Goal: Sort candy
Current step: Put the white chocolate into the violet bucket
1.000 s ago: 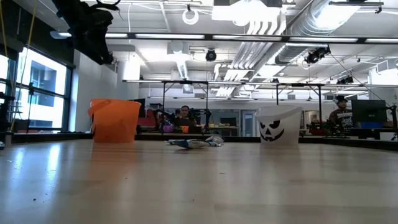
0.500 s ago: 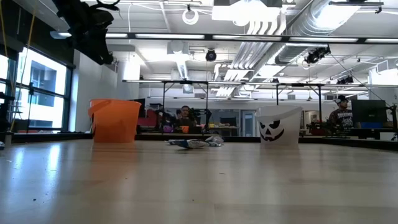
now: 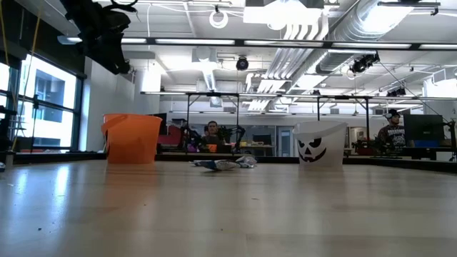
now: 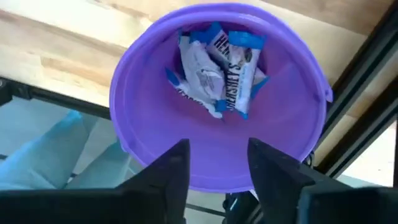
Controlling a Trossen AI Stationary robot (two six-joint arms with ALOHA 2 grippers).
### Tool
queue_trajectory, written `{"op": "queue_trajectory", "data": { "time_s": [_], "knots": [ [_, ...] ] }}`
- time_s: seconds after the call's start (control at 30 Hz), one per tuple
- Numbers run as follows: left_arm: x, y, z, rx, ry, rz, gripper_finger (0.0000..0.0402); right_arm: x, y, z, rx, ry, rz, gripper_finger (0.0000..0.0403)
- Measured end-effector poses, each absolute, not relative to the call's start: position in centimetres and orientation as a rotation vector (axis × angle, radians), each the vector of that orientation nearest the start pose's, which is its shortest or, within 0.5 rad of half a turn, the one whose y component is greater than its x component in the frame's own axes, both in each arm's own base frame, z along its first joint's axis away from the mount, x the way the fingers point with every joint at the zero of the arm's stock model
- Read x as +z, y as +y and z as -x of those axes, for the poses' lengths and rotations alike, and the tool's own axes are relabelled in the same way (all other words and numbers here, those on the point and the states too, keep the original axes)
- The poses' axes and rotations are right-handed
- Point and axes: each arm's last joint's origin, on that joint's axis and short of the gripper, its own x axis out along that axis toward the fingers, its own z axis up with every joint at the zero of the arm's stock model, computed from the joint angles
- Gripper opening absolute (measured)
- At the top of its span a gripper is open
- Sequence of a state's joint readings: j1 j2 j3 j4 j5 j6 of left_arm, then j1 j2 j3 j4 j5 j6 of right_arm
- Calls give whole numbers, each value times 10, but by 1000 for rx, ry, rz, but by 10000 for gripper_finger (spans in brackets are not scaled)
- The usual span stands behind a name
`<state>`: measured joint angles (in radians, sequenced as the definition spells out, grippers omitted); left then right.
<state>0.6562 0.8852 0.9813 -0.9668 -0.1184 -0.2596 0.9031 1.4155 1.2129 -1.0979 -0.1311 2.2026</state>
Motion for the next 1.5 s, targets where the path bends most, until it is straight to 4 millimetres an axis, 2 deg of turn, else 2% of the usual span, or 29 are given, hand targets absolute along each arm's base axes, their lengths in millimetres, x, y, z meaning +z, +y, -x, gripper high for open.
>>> {"op": "queue_trajectory", "data": {
  "time_s": [0.13, 0.27, 0.5, 0.67, 0.8, 1.0, 1.07, 1.17, 1.23, 1.4, 1.5],
  "knots": [
    [317, 96, -119, 836, 765, 467, 152, 281, 198, -163, -798, 1324, -1251, 168],
    [317, 96, -119, 825, 776, 444, 152, 281, 182, -183, -798, 1133, -1232, 161],
    [317, 96, -119, 806, 792, 405, 152, 288, 138, -234, -666, 838, -1064, 148],
    [317, 96, -119, 780, 815, 350, 152, 290, 99, -262, -665, 739, -900, 146],
    [317, 96, -119, 756, 835, 302, 152, 282, 77, -283, -695, 694, -705, 146],
    [317, 96, -119, 742, 847, 273, 152, 258, 59, -328, -673, 622, -511, 146],
    [317, 96, -119, 733, 855, 254, 152, 246, 50, -339, -712, 599, -595, 146],
    [317, 96, -119, 719, 867, 231, 152, 227, 34, -350, -860, 554, -994, 146],
    [317, 96, -119, 716, 871, 227, 152, 213, 27, -356, -948, 507, -1161, 146],
    [317, 96, -119, 698, 884, 194, 152, 190, 27, -380, -986, 283, -1275, 146],
    [317, 96, -119, 687, 892, 174, 152, 174, 25, -391, -995, 221, -1326, 146]
  ]
}}
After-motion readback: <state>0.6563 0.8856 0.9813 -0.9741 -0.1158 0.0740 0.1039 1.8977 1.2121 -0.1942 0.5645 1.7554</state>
